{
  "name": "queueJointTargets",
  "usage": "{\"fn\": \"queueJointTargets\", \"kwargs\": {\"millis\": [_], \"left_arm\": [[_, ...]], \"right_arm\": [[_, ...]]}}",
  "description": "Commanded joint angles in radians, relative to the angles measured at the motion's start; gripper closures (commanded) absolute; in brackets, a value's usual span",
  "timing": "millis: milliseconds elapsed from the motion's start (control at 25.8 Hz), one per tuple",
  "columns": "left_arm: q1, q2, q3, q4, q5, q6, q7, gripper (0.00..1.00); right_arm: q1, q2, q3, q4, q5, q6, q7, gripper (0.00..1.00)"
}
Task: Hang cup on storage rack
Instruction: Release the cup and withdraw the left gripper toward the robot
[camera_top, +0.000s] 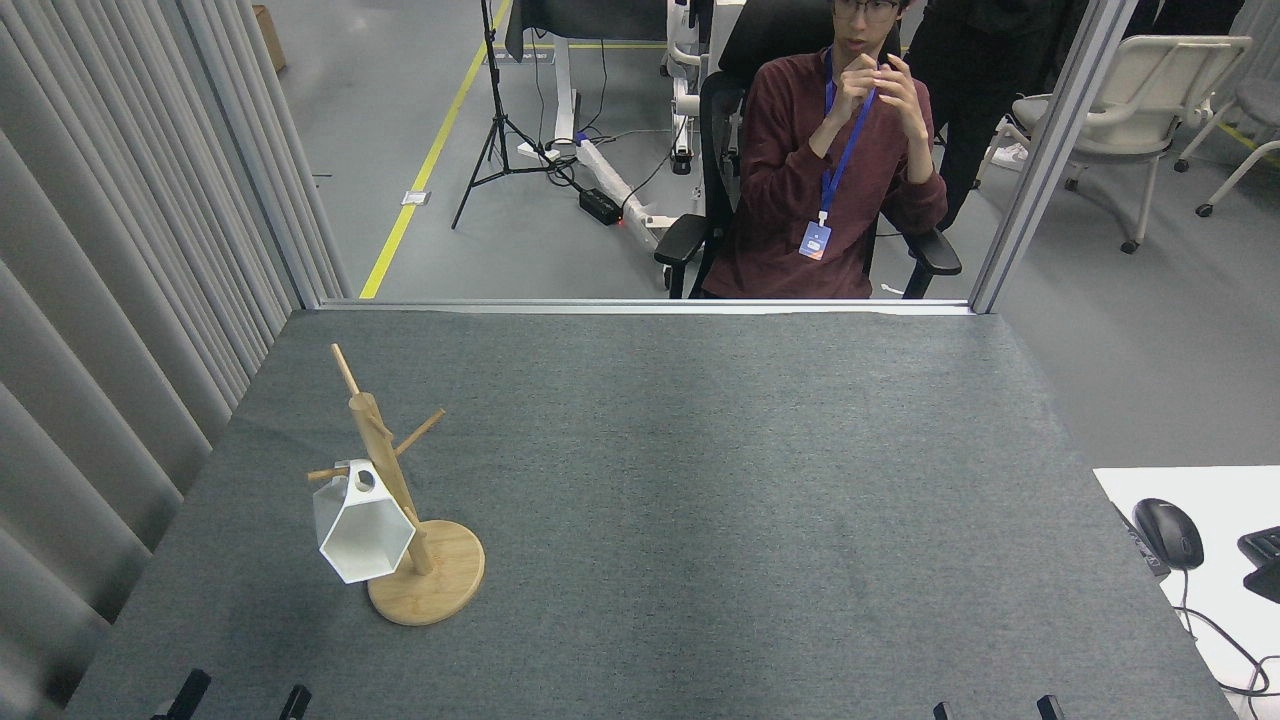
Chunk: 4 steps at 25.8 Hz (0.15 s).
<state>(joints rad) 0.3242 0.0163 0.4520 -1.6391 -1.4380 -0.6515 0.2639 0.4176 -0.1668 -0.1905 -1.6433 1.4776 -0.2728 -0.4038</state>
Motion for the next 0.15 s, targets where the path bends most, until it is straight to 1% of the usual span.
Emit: {"fn": "queueJointTargets", "kwargs": {"millis": [0,116], "left_arm": [[0.030,0.016,-0.007,-0.001,0.071,-0.036,-0.028,0.00],[0.030,0.016,-0.007,-0.002,0.074,-0.036,-0.035,0.00]], "right_arm": [[0.003,0.003,-0.001,-0.001,0.004,0.007,0.000,0.01],[0.003,0.003,-0.001,-0.003,0.004,0.011,-0.001,0.01]]}}
